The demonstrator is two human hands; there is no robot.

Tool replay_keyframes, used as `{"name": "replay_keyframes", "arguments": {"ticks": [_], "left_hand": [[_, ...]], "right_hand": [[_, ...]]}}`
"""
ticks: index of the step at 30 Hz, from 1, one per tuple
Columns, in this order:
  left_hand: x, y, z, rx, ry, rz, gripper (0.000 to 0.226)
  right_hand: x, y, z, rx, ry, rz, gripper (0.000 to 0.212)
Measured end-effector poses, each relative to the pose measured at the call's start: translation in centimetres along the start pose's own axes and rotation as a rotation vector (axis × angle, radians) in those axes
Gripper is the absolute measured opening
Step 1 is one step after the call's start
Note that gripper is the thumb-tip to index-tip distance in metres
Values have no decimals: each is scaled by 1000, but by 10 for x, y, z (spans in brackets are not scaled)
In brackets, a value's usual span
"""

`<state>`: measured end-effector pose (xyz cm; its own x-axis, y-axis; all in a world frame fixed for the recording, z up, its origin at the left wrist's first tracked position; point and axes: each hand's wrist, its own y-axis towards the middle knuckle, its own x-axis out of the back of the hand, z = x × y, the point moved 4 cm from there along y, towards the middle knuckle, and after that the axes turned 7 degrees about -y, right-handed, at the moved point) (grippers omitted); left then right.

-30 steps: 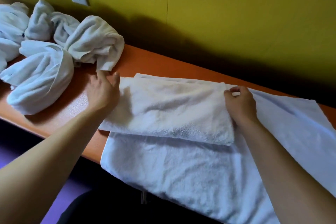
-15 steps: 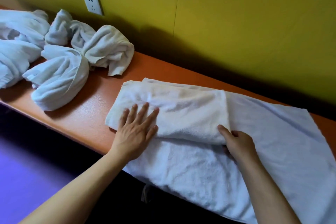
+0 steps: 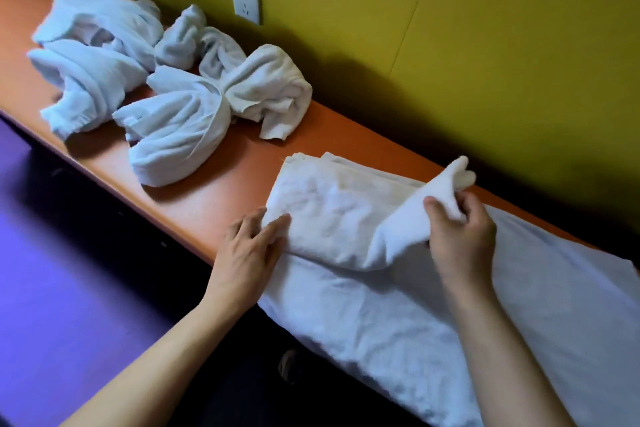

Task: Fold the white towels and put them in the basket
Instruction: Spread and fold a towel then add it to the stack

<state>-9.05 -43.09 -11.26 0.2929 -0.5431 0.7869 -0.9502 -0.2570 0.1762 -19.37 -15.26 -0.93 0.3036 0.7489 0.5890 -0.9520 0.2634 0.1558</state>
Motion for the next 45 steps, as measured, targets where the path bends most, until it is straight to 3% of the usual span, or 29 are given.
{"name": "replay_keyframes", "arguments": {"ticks": [3, 6, 11, 14, 18, 20, 23, 26, 28, 30, 35, 38, 41, 45], "left_hand": [[2, 3, 2, 18, -50, -39, 39], [4, 3, 7, 73, -183, -90, 48], [9, 3, 14, 165, -395, -77, 58], [10, 2, 16, 170, -413, -65, 50], [18, 7, 17, 187, -535, -65, 29], [26, 14, 15, 262, -684, -64, 35], [33, 28, 10, 427, -676, -68, 35], [33, 39, -3, 467, -381, 10, 47], [27, 44, -9, 470, -247, 84, 50], [21, 49, -9, 475, -214, 135, 45], [20, 52, -1, 579, -421, 69, 29], [21, 52, 1, 662, -497, 46, 36], [18, 53, 1, 745, -593, 59, 35], [18, 48, -5, 661, -696, -22, 34]], "right_hand": [[-32, -12, 48, 315, -171, -7, 18], [-66, -32, 84, 496, -252, 55, 20], [-120, -66, 103, 656, -398, 269, 28], [-143, -82, 94, 685, -552, 406, 32], [-152, -87, 78, 572, -509, 682, 47], [-140, -84, 81, 576, -329, 683, 39], [-105, -66, 74, 573, -145, 315, 21], [-77, -42, 38, 255, -208, 74, 16], [-75, -33, 11, -12, -285, 144, 23], [-81, -30, -5, -164, -291, 266, 32], [-107, -36, -11, -378, 65, 463, 51], [-112, -36, -13, -442, 213, 477, 38], [-110, -35, -18, -386, 255, 444, 21], [-102, -37, -13, -304, 285, 393, 28]]}}
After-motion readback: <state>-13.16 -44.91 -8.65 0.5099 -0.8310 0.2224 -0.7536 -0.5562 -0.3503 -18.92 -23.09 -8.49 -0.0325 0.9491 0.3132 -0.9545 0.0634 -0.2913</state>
